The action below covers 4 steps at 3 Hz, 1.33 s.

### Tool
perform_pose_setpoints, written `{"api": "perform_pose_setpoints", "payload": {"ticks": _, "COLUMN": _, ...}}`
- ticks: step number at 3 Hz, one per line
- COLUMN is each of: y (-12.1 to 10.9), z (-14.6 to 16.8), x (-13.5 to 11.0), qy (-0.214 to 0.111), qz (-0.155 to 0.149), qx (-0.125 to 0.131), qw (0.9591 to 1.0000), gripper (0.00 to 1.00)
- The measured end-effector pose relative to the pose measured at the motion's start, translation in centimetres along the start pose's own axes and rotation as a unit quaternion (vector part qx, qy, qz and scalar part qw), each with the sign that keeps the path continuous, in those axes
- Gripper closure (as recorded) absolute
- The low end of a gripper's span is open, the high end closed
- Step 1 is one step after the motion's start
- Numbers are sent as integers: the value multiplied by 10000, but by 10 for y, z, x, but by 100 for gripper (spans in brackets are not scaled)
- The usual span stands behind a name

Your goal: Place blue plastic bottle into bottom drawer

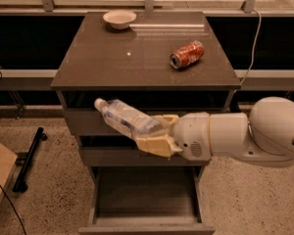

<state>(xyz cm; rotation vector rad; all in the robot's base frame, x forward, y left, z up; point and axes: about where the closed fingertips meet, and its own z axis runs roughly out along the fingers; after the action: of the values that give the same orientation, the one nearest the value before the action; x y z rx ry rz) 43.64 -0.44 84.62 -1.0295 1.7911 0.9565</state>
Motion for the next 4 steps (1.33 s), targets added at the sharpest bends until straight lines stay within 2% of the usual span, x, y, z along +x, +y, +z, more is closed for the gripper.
{"api": "perform_pose_setpoints", "payload": {"ticks": 1, "y": -7, "z": -17, "x": 39, "qy": 190, "qz": 350, "qx": 142, "qw": 9991, "gripper": 100}}
{"api": "perform_pose_setpoints", "payload": {"ticks": 2, "y": -28, "z": -28, "x": 78, "qy": 306, "qz": 548, "qx": 251, "qw": 9977, "gripper": 100}}
{"api": "perform_pose_setpoints", "payload": {"ticks": 3, "y": -47, "z": -38, "x": 121, "qy": 272, "qz": 686, "qx": 309, "qw": 9968, "gripper": 100}}
{"api": "perform_pose_setpoints", "payload": {"ticks": 4, "y": -71, "z": -50, "x": 182, "qy": 9, "qz": 773, "qx": 352, "qw": 9964, "gripper": 100}}
